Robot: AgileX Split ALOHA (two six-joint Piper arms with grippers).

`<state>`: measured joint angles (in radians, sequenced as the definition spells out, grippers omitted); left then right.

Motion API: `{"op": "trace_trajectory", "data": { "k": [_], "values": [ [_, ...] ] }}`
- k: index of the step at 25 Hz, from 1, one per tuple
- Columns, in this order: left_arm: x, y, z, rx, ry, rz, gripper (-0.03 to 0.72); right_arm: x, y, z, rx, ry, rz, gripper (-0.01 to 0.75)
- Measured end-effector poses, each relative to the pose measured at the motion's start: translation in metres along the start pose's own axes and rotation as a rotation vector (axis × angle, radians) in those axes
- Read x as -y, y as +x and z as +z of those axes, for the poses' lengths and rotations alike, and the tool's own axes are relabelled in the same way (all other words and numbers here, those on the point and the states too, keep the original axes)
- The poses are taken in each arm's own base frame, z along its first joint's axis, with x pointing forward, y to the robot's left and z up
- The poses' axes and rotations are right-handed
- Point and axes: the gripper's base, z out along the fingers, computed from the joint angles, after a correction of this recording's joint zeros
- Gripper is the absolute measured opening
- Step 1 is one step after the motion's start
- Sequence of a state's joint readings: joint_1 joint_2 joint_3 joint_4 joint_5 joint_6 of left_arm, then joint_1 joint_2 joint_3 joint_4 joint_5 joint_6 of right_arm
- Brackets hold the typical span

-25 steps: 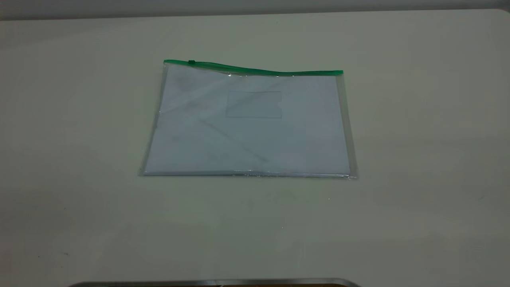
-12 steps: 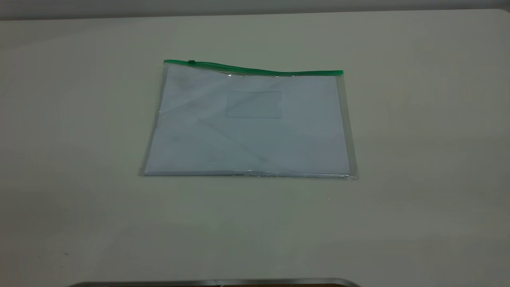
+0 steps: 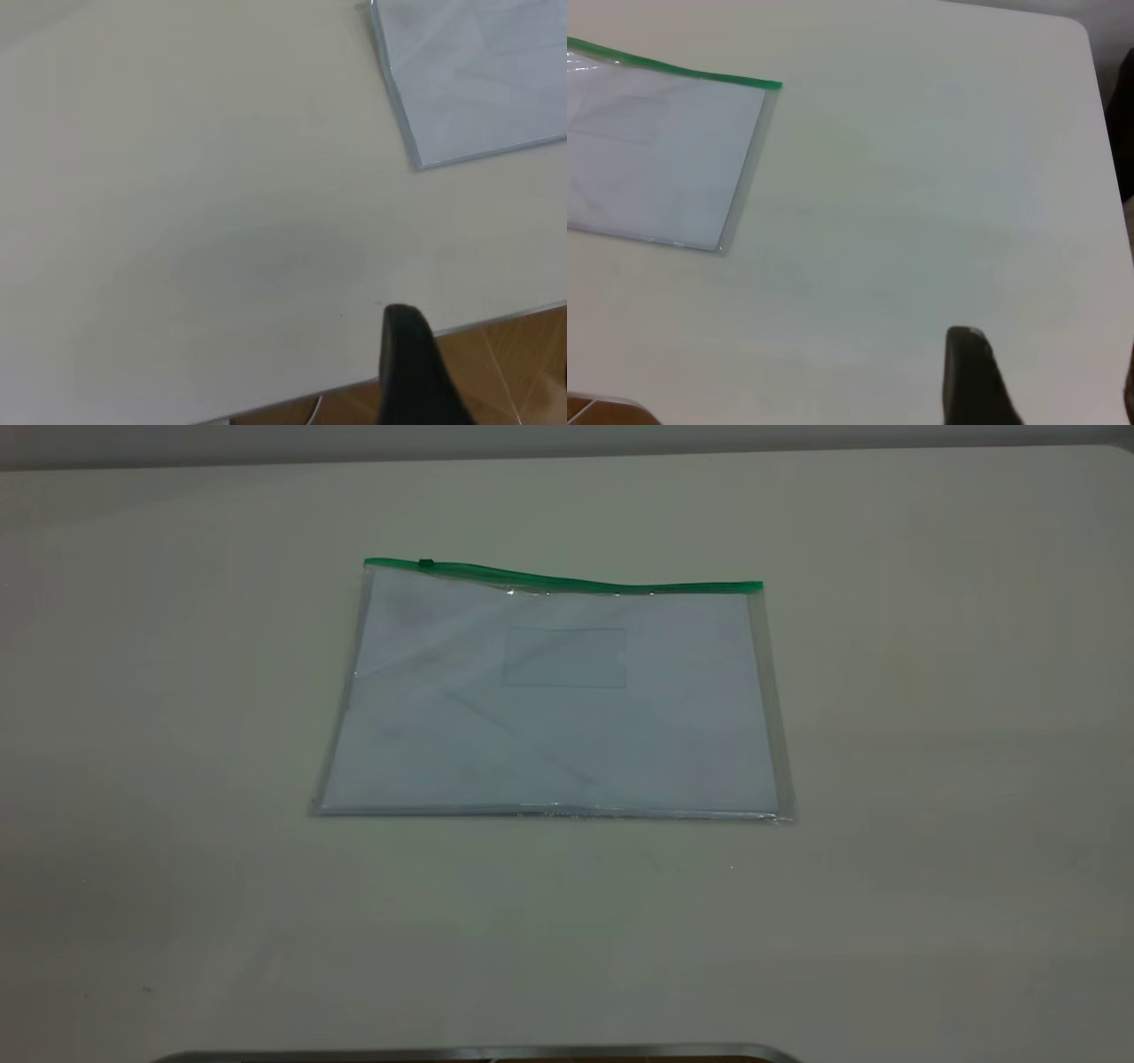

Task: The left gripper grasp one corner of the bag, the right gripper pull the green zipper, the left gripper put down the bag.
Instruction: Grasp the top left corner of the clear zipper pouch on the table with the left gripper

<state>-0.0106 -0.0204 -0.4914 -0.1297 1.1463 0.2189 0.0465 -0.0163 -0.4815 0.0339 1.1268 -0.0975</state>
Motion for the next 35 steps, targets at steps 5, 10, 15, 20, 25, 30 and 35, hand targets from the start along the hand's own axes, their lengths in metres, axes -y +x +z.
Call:
{"op": "trace_trajectory", "data": {
  "k": [5,10,15,20,25,30,35],
  "values": [
    [0.002,0.0,0.0,0.005,0.023,-0.009,0.471,-0.002,0.0,0.0,0.002,-0.018,0.009,0.426],
    [-0.002,-0.011,0.004,-0.026,0.012,-0.064,0.471,-0.004,-0.008,0.01,-0.075,-0.058,0.025,0.425],
    [-0.014,-0.055,0.032,-0.141,0.018,-0.118,0.488,-0.005,-0.037,0.044,-0.165,-0.125,-0.029,0.427],
    [-0.03,-0.098,0.088,-0.257,0.019,-0.148,0.554,-0.006,-0.068,0.101,-0.148,-0.178,-0.075,0.49],
    [-0.045,-0.128,0.16,-0.376,0.024,-0.149,0.578,-0.007,-0.083,0.166,-0.201,-0.244,-0.085,0.526],
    [-0.054,-0.143,0.238,-0.473,0.072,-0.133,0.578,-0.014,-0.097,0.233,-0.267,-0.38,-0.143,0.526],
    [-0.058,-0.148,0.324,-0.545,0.166,-0.145,0.578,-0.022,-0.104,0.303,-0.282,-0.497,-0.103,0.528]
  ]
}}
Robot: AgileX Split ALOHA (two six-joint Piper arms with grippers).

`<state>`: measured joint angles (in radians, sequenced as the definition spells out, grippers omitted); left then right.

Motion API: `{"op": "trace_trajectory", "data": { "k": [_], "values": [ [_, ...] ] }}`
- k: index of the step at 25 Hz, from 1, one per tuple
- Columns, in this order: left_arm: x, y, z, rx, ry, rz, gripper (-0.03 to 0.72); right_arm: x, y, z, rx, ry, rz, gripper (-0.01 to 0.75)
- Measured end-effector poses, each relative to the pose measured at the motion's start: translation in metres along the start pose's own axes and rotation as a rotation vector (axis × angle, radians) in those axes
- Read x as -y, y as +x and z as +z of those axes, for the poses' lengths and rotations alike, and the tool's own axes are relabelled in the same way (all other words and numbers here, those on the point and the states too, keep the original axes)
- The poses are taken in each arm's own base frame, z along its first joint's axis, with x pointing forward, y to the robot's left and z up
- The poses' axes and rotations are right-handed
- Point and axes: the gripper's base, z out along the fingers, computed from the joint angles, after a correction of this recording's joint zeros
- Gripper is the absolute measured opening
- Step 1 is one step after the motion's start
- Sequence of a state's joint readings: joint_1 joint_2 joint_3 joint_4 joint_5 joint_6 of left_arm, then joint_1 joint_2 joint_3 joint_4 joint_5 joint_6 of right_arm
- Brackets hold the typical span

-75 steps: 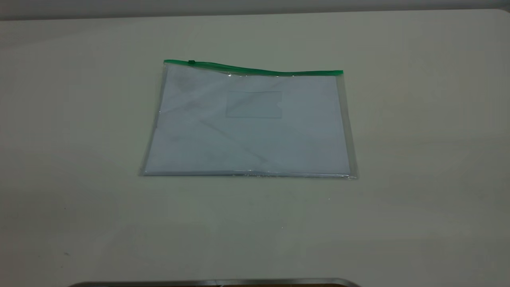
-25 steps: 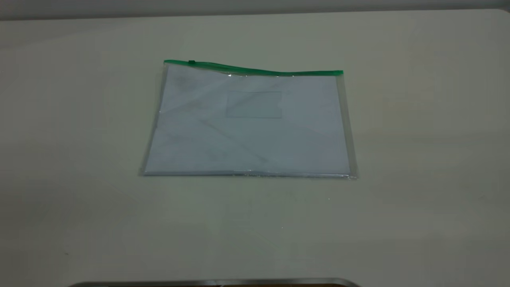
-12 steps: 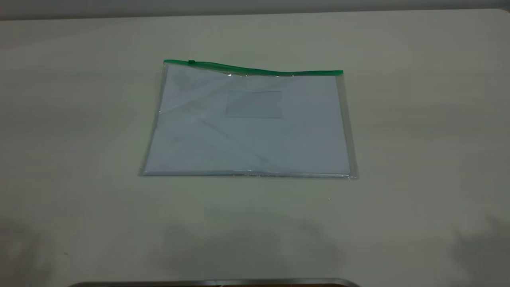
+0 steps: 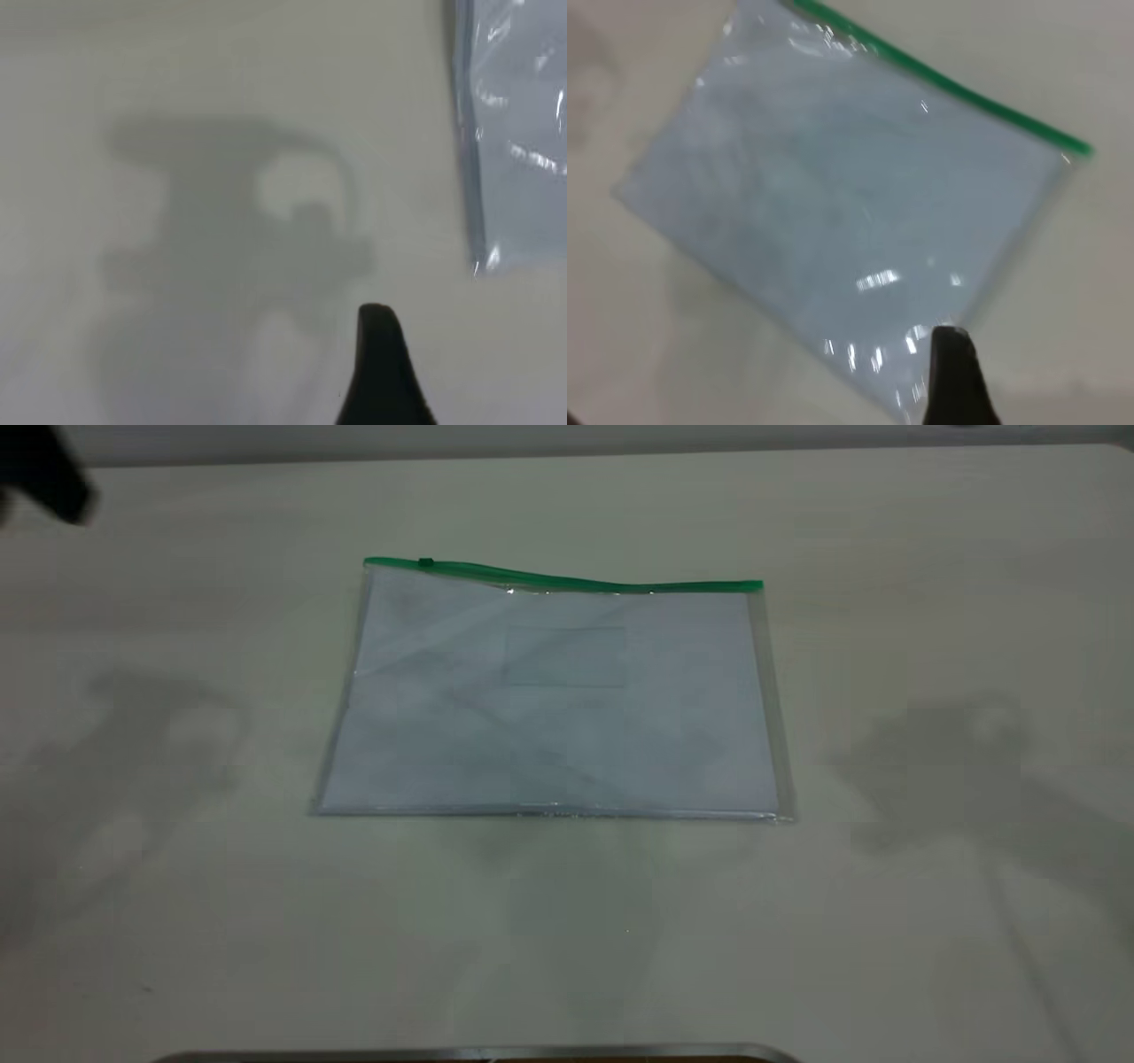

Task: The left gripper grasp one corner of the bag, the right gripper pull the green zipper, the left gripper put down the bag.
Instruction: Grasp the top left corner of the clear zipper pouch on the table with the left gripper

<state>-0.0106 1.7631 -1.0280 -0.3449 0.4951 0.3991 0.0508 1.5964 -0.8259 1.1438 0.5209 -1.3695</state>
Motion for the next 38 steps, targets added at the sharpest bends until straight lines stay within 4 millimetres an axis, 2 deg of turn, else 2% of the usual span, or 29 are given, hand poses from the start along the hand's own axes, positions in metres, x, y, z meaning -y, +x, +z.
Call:
{"op": "trace_trajectory", "data": {
  "k": [4,6,10,15,20,27,38],
  "values": [
    [-0.005,-0.035,0.05,-0.017,0.102,0.005,0.578,0.007,-0.011,0.044,-0.011,-0.073,-0.021,0.529],
    [-0.006,-0.053,0.068,0.002,0.157,0.031,0.578,0.004,-0.016,0.062,-0.02,-0.106,-0.036,0.529],
    [-0.009,-0.07,0.105,-0.013,0.238,0.047,0.578,-0.005,-0.028,0.09,-0.027,-0.16,-0.076,0.529],
    [-0.014,-0.083,0.149,-0.012,0.301,0.018,0.578,-0.009,-0.043,0.111,-0.007,-0.191,-0.096,0.529],
    [-0.007,-0.087,0.182,-0.017,0.393,0.056,0.578,-0.006,-0.049,0.118,0.01,-0.194,-0.085,0.529],
    [-0.001,-0.074,0.215,-0.061,0.445,0.037,0.578,-0.007,-0.052,0.118,0.021,-0.202,-0.075,0.529],
    [0.004,-0.076,0.221,0.004,0.507,0.049,0.578,-0.008,-0.052,0.118,0.021,-0.21,-0.075,0.522]
  ]
}}
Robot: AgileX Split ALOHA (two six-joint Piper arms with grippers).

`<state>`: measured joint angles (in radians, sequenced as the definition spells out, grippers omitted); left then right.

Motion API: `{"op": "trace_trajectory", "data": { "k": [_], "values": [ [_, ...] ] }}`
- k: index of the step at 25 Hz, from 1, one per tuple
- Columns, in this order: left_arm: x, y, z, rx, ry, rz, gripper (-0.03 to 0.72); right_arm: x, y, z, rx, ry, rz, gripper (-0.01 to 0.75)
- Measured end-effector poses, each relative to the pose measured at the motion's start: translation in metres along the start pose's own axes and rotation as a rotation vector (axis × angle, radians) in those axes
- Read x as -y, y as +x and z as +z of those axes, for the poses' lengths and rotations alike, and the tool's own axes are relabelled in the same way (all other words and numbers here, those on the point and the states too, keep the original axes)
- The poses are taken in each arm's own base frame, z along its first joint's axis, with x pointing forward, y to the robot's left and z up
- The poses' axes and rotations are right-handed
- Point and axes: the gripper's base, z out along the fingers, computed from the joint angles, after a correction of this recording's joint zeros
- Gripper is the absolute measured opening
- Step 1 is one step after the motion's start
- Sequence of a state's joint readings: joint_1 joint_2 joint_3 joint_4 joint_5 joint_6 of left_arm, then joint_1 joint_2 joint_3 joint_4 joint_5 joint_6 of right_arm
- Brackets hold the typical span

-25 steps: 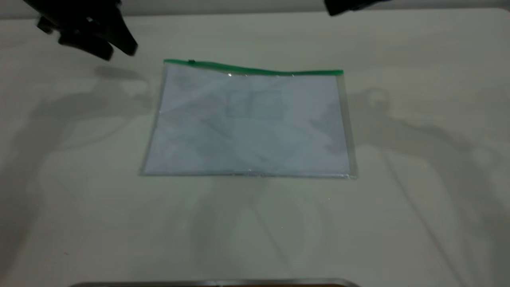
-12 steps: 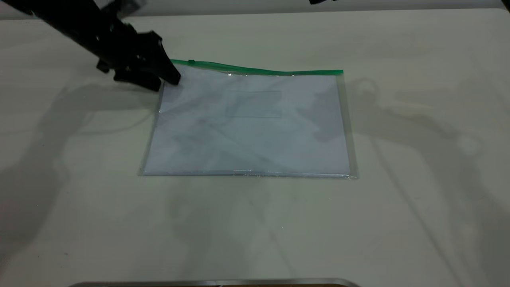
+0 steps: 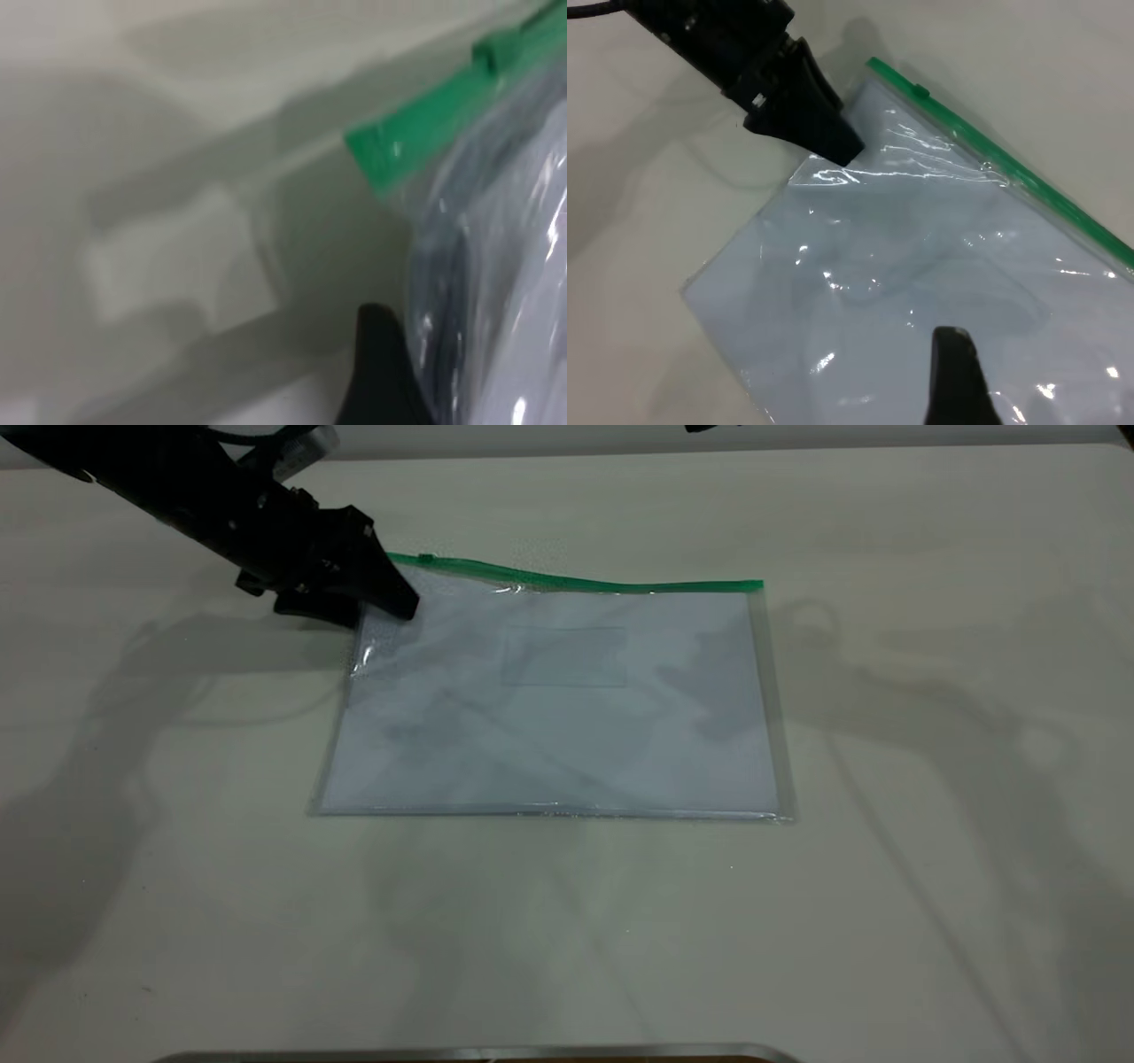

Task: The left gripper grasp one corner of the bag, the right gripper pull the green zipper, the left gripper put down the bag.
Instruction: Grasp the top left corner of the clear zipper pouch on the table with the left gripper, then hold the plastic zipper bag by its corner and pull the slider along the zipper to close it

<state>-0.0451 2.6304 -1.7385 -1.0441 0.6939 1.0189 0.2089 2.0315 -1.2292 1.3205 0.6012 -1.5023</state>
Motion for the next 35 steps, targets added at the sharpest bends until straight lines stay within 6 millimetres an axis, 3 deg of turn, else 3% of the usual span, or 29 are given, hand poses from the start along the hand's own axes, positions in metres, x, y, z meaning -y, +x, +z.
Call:
{"op": "trace_trajectory", "data": {
  "k": [4,7,12,14,18,23,28,35],
  "values": [
    [-0.001,0.001,0.005,0.029,0.032,-0.01,0.571,0.0,0.0,0.0,0.0,-0.001,0.0,0.52],
    [-0.002,0.002,0.007,0.027,0.036,-0.009,0.52,-0.001,0.0,0.0,-0.001,-0.01,0.0,0.52],
    [0.002,0.002,0.011,0.026,0.028,0.065,0.311,-0.001,0.0,0.007,0.005,-0.028,0.018,0.52],
    [0.007,0.001,0.014,0.022,0.032,0.149,0.211,0.001,-0.001,0.017,0.001,-0.036,0.014,0.52],
    [0.022,-0.001,0.018,0.012,0.061,0.34,0.096,0.009,-0.006,0.041,-0.001,-0.054,-0.015,0.52],
    [0.04,-0.006,0.01,-0.002,0.109,0.563,0.076,0.023,-0.015,0.068,0.016,-0.113,-0.027,0.516],
    [0.051,-0.002,0.0,-0.115,0.158,0.741,0.076,0.022,-0.02,0.085,0.02,-0.272,-0.033,0.492],
    [0.08,-0.011,-0.025,-0.113,0.275,0.737,0.076,0.0,-0.042,0.092,0.045,-0.373,-0.11,0.481]
  ]
}}
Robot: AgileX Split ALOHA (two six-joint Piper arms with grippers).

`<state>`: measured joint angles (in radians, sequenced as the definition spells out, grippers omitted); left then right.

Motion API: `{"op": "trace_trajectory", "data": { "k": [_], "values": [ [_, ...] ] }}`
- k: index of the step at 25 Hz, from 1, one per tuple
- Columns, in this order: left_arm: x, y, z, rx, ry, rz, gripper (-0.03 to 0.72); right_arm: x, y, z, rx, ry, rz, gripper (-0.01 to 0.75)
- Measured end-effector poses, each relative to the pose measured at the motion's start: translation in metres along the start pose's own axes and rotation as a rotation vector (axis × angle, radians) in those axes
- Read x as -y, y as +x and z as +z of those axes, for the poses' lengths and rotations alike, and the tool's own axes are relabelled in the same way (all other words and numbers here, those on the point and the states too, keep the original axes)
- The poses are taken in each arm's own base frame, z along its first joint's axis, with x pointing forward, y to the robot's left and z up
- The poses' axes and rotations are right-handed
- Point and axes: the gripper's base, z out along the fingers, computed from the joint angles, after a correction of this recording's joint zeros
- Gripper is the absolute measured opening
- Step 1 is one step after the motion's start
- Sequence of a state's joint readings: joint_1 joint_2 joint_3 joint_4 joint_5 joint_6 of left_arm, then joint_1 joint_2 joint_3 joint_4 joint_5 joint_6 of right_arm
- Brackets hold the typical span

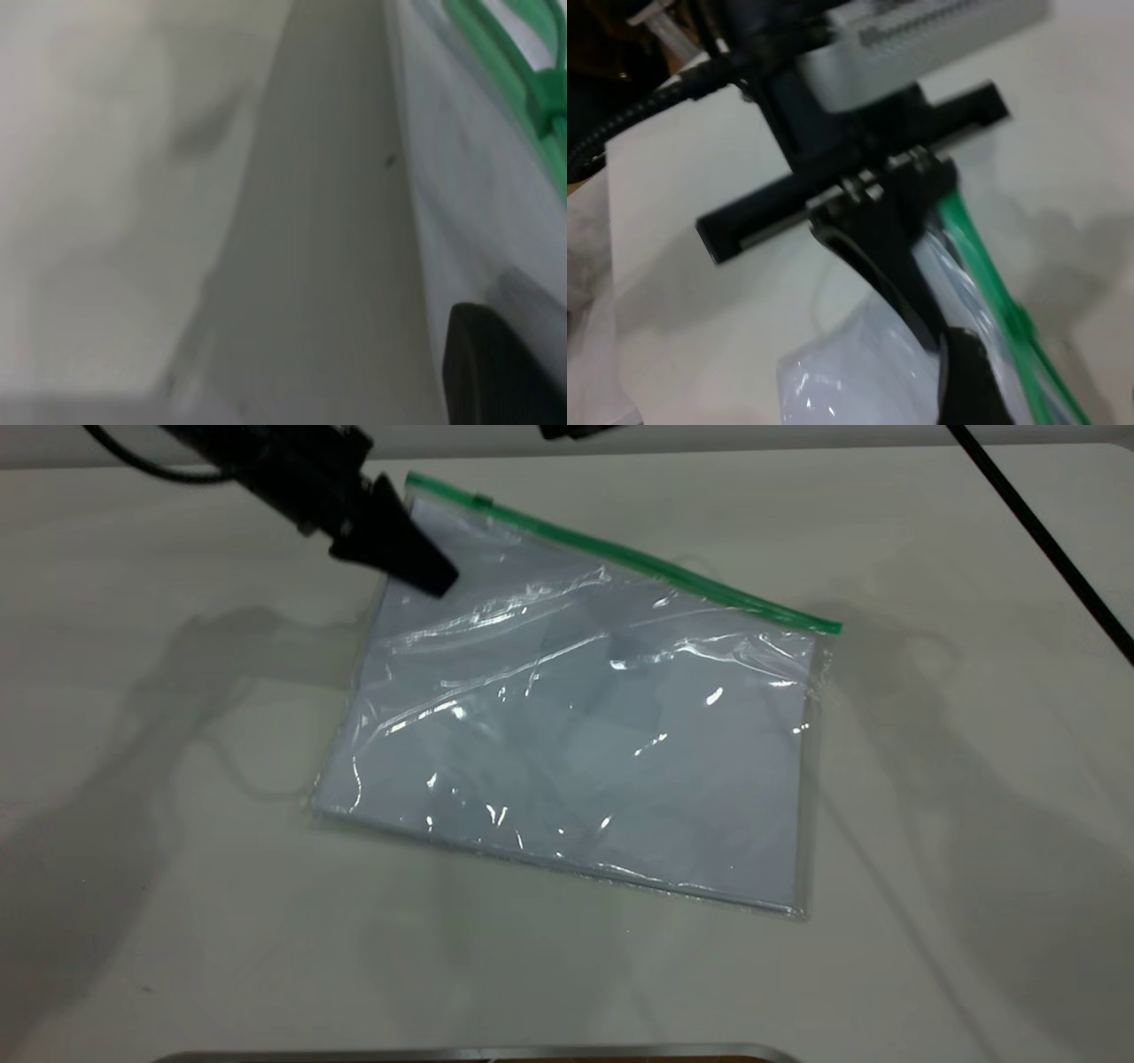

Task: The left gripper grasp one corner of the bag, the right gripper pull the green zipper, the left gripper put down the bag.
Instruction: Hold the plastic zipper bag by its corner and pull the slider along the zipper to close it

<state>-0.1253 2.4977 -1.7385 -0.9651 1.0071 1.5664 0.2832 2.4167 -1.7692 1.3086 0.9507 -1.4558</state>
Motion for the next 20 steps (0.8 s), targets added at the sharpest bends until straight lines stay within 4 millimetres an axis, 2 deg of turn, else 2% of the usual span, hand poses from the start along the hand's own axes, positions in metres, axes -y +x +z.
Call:
{"op": "trace_trajectory", "data": {
  "k": [2,5,8,12,14,20],
  "values": [
    [0.002,-0.002,-0.002,0.003,0.008,0.006,0.076,-0.01,-0.009,0.009,0.005,-0.018,-0.033,0.481],
    [0.002,-0.002,-0.002,-0.001,0.011,0.009,0.076,-0.022,-0.011,0.023,-0.008,-0.041,-0.053,0.48],
    [0.002,-0.002,-0.002,-0.001,0.012,0.009,0.076,-0.027,-0.001,0.039,-0.034,-0.067,-0.044,0.474],
    [0.003,-0.002,-0.002,-0.003,0.013,0.01,0.076,-0.019,0.017,0.057,-0.055,-0.073,-0.009,0.47],
    [0.002,-0.002,-0.002,-0.008,0.006,0.024,0.076,-0.015,0.019,0.061,-0.055,-0.074,-0.006,0.469],
    [0.002,0.001,-0.001,-0.045,0.006,0.076,0.076,-0.013,0.0,0.058,-0.015,-0.063,-0.039,0.468]
  ]
}}
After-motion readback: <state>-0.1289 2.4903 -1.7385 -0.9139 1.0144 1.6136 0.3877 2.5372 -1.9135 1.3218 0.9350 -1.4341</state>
